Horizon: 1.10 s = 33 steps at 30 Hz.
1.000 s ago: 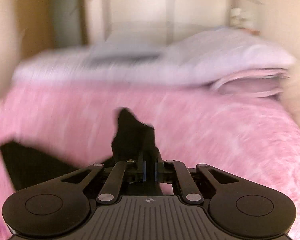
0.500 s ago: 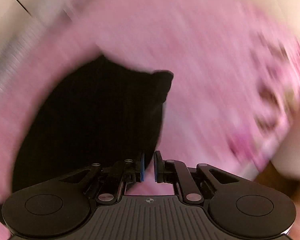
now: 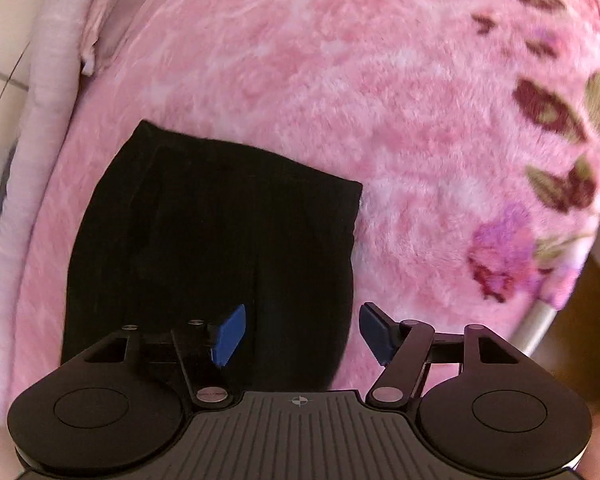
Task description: Fold clothes
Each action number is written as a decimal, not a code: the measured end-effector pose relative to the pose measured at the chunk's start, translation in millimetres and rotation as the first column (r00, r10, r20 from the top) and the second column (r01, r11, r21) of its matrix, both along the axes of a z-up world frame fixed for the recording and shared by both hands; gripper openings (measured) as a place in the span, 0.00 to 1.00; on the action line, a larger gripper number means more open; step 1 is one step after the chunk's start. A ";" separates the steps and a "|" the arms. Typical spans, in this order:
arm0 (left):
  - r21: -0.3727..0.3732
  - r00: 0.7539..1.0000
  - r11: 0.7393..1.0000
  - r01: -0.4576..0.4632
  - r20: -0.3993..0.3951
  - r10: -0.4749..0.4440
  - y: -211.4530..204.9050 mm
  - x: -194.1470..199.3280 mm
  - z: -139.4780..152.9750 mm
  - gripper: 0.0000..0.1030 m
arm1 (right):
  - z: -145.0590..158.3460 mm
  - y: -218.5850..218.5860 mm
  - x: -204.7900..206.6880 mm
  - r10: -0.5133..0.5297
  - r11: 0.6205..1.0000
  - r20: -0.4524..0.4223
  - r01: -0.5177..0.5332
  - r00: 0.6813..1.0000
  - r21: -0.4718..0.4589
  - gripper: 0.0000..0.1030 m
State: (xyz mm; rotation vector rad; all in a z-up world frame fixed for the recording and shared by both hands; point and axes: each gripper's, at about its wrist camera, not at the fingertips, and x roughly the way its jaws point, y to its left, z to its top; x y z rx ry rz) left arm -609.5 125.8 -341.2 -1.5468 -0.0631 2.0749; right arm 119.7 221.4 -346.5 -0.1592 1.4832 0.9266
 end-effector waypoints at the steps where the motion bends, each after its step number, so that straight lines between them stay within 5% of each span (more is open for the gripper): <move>1: 0.018 1.000 0.999 -0.026 0.005 0.026 -1.5 -5.3 -0.1 0.30 | -6.3 1.5 3.3 -0.018 1.000 -0.017 0.018 1.000 0.014 0.65; 9: 0.084 0.994 0.991 -0.100 0.059 0.096 5.3 -33.6 -18.7 0.31 | -40.0 12.9 16.2 -0.105 0.988 -0.041 0.109 0.994 0.108 0.66; 24: 0.150 0.963 0.965 -0.216 0.195 0.185 9.1 -53.9 -44.5 0.34 | -43.0 0.8 19.7 -0.147 0.972 -0.077 0.158 0.986 0.172 0.66; 26: 0.140 0.973 0.973 -0.183 0.166 0.159 15.2 -52.6 -44.1 0.30 | -41.3 0.7 18.9 -0.154 0.970 -0.079 0.166 0.985 0.175 0.66; 27: 0.133 0.979 0.978 -0.160 0.145 0.140 18.6 -51.9 -43.3 0.17 | -33.9 3.5 17.5 -0.146 0.969 -0.075 0.158 0.986 0.193 0.58; 28: 0.127 0.985 0.983 -0.130 0.127 0.114 23.7 -51.1 -42.0 0.06 | -26.4 6.3 16.2 -0.137 0.966 -0.070 0.149 0.988 0.210 0.16; 29: 0.120 0.989 0.987 -0.105 0.115 0.091 30.4 -51.3 -39.6 0.06 | -19.0 9.0 14.8 -0.129 0.963 -0.065 0.141 0.989 0.228 0.02; 33: 0.200 0.999 0.979 0.025 0.034 -0.032 71.9 -65.8 -0.5 0.03 | 10.8 20.1 9.3 -0.097 0.949 -0.044 0.106 0.994 0.297 0.01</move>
